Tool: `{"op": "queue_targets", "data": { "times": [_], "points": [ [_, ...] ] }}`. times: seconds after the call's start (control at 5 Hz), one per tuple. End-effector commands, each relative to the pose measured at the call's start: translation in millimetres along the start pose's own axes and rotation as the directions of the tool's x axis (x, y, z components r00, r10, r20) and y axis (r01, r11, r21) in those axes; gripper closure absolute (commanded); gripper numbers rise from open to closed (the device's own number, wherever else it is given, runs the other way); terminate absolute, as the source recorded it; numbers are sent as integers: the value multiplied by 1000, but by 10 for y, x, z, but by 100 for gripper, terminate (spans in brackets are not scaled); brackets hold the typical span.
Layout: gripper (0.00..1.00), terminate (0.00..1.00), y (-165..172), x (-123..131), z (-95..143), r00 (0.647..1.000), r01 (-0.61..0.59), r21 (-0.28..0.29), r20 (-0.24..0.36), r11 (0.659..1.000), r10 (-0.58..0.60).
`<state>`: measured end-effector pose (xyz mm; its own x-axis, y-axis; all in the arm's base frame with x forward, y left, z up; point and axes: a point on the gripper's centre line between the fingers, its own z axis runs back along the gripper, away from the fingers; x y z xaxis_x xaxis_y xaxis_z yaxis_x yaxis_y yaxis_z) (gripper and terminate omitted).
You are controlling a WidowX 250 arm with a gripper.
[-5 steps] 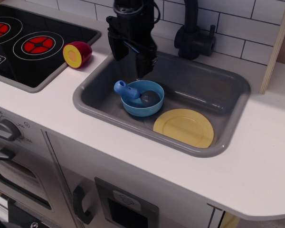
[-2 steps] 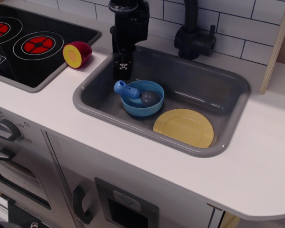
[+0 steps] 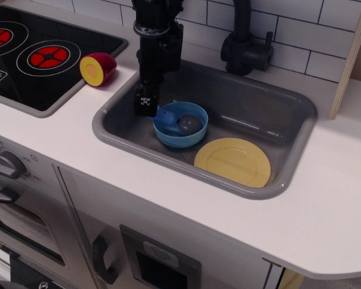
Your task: Take spoon out of bowl sink
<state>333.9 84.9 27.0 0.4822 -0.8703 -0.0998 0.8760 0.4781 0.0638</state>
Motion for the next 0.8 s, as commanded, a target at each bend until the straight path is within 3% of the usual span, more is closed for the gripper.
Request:
{"op": "queue_targets", "data": {
  "times": [0.0,0.6],
  "points": [
    [0,0,183,-56,-1,999,29,-18,-31,999,-30],
    [0,0,201,-27,-87,998,53,17,-39,998,-53]
  ]
}}
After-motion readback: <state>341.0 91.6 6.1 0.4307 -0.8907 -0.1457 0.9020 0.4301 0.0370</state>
